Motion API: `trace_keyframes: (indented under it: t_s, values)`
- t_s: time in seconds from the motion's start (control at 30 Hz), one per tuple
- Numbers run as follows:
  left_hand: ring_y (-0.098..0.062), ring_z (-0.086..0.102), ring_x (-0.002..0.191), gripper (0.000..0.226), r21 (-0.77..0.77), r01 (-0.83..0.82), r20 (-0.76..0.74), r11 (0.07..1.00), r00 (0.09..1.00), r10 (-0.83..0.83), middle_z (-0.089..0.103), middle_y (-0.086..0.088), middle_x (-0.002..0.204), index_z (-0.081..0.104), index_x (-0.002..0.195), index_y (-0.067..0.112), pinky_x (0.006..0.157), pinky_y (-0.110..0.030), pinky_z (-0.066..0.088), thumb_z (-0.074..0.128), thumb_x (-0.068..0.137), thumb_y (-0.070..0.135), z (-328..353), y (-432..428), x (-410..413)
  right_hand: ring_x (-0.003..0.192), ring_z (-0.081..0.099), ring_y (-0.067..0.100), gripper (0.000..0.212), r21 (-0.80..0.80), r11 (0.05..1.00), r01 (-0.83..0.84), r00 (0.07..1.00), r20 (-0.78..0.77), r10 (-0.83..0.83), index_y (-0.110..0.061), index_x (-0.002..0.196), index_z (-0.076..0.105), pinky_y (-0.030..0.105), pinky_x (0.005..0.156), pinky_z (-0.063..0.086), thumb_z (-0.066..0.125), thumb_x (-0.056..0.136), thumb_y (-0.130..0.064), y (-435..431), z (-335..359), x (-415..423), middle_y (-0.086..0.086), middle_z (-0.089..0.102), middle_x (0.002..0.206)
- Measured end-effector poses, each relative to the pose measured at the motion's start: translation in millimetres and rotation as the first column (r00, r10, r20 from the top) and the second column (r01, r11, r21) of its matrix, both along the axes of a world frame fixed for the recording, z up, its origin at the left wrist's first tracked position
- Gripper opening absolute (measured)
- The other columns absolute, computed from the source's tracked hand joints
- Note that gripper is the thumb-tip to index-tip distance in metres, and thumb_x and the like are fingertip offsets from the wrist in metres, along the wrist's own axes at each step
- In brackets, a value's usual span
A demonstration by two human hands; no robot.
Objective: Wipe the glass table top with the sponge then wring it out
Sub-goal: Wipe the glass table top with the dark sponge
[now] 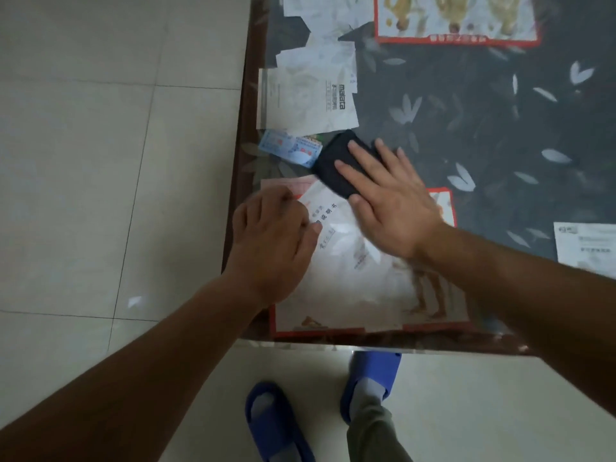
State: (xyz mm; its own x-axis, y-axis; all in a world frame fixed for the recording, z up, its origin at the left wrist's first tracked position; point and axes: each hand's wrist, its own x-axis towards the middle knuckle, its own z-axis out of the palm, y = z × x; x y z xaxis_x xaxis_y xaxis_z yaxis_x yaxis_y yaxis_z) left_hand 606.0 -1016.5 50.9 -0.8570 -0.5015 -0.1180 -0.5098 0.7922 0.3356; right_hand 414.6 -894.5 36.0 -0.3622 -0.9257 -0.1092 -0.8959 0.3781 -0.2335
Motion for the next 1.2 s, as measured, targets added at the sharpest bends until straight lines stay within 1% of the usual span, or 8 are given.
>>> trace_keyframes:
  t_s: [0.17, 0.33, 0.4, 0.6, 0.8, 1.0, 1.1, 1.2]
  values:
    - [-0.03, 0.01, 0.152, 0.049, 0.058, -0.062, -0.01, 0.996, 0.998, 0.063, 0.013, -0.012, 0.164, 0.042, 0.136, 0.019, 0.121, -0.048, 0.009, 0.027, 0.097, 0.046, -3.5, -33.3, -54.7, 0.154, 0.002, 0.037, 0.058, 0.046, 0.881, 0.47, 0.882, -0.003, -0.47, -0.031, 0.16, 0.016, 0.053, 0.124, 0.001, 0.023, 0.104, -0.042, -52.4, 2.6, -99.6, 0.001, 0.005, 0.17]
    - [-0.029, -0.005, 0.153, 0.071, 0.068, -0.16, 0.036, 0.985, 0.987, 0.158, -0.001, -0.014, 0.167, 0.011, 0.158, 0.011, 0.123, -0.048, -0.003, 0.017, 0.099, 0.052, -7.8, -75.8, -111.7, 0.153, 0.014, 0.038, 0.057, 0.001, 0.991, -0.132, 0.991, 0.003, 0.132, -0.026, 0.156, 0.03, 0.058, 0.123, 0.01, 0.03, 0.1, -0.038, -27.2, -0.5, -42.4, 0.004, 0.02, 0.167]
    - [-0.026, -0.009, 0.153, 0.073, 0.056, -0.185, 0.102, 0.981, 0.979, 0.179, -0.005, -0.012, 0.167, 0.005, 0.158, 0.015, 0.123, -0.044, -0.007, 0.011, 0.097, 0.053, -10.2, -83.9, -123.3, 0.153, 0.015, 0.038, 0.057, 0.009, 0.983, -0.185, 0.983, 0.001, 0.185, -0.027, 0.156, 0.032, 0.056, 0.124, 0.008, 0.031, 0.1, -0.037, -31.0, 0.2, -73.4, 0.003, 0.021, 0.167]
    - [-0.024, -0.016, 0.152, 0.077, -0.053, -0.145, 0.211, 0.988, 0.965, 0.153, -0.013, -0.011, 0.166, -0.005, 0.158, 0.019, 0.122, -0.045, -0.009, 0.006, 0.091, 0.056, -13.5, -84.8, -129.3, 0.155, -0.002, 0.037, 0.059, 0.035, 0.929, 0.37, 0.929, 0.008, -0.37, -0.03, 0.16, 0.014, 0.052, 0.125, -0.002, 0.022, 0.104, -0.043, -103.2, 1.1, -161.1, 0.003, 0.003, 0.17]
    - [-0.02, -0.023, 0.15, 0.081, -0.006, -0.154, 0.251, 0.988, 0.956, 0.15, -0.019, -0.006, 0.165, -0.009, 0.157, 0.024, 0.122, -0.043, -0.012, -0.002, 0.087, 0.063, -6.9, -85.6, -131.4, 0.154, 0.011, 0.034, 0.056, 0.063, 0.956, -0.287, 0.958, 0.011, 0.286, -0.029, 0.157, 0.027, 0.055, 0.125, 0.008, 0.027, 0.103, -0.043, -60.6, 4.4, -140.0, 0.002, 0.018, 0.168]
    - [-0.036, 0.016, 0.144, 0.068, -0.02, -0.171, 0.165, 0.985, 0.971, 0.172, 0.021, -0.015, 0.154, 0.031, 0.141, 0.02, 0.118, -0.053, 0.014, 0.019, 0.088, 0.061, 5.4, -98.3, -144.1, 0.155, 0.0, 0.035, 0.058, 0.045, 0.903, 0.427, 0.904, 0.005, -0.427, -0.03, 0.16, 0.013, 0.051, 0.125, -0.001, 0.02, 0.104, -0.046, -133.4, 3.8, -227.9, 0.004, 0.003, 0.17]
    - [-0.035, 0.026, 0.139, 0.063, -0.062, -0.132, 0.096, 0.989, 0.986, 0.137, 0.028, -0.015, 0.15, 0.036, 0.137, 0.02, 0.116, -0.05, 0.018, 0.023, 0.089, 0.059, 3.3, -122.8, -158.1, 0.155, 0.002, 0.035, 0.059, 0.037, 0.991, 0.13, 0.991, -0.04, -0.128, -0.03, 0.16, 0.015, 0.051, 0.125, -0.001, 0.019, 0.103, -0.046, -132.7, 2.0, -190.3, 0.004, 0.005, 0.169]
    - [-0.029, -0.002, 0.153, 0.07, -0.045, -0.1, 0.137, 0.994, 0.985, 0.105, -0.001, -0.012, 0.166, 0.013, 0.156, 0.025, 0.123, -0.047, 0.0, 0.025, 0.095, 0.058, -7.8, -160.7, -184.3, 0.155, 0.006, 0.031, 0.057, 0.072, 0.982, -0.176, 0.984, -0.002, 0.176, -0.032, 0.159, 0.02, 0.052, 0.125, 0.005, 0.022, 0.104, -0.046, -129.5, 4.4, -202.0, 0.001, 0.011, 0.169]
